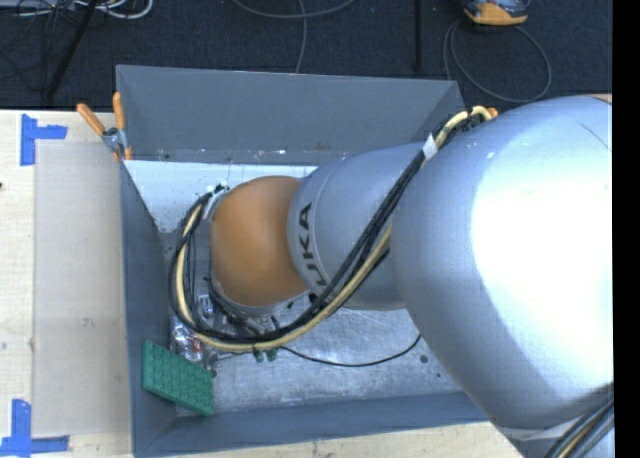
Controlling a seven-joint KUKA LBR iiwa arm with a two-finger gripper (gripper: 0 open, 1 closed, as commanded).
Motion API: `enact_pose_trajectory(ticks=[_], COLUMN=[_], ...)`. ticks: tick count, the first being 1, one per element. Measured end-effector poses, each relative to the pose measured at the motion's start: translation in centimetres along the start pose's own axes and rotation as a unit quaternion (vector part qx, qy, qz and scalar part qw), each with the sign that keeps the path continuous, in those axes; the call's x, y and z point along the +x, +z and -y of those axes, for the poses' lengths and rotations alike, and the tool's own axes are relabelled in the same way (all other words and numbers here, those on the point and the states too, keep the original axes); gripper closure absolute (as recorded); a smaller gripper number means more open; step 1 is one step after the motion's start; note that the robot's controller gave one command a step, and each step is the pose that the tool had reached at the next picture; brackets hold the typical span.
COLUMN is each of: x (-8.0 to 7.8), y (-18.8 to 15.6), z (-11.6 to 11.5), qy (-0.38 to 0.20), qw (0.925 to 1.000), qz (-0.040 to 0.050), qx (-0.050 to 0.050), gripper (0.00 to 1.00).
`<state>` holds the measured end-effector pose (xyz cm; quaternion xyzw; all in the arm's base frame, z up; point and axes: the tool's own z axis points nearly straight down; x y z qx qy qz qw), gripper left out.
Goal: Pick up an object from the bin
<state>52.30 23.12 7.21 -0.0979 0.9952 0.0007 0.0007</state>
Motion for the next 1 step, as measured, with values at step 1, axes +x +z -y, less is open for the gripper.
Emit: enact_pose_trajectory(ticks=[1], x=[0.81], y=[-13.99], z=[-0.95], qy=[-0.012], qw=[0.9999], qz=[0.0031], qx=[0.0], gripper=[1.0])
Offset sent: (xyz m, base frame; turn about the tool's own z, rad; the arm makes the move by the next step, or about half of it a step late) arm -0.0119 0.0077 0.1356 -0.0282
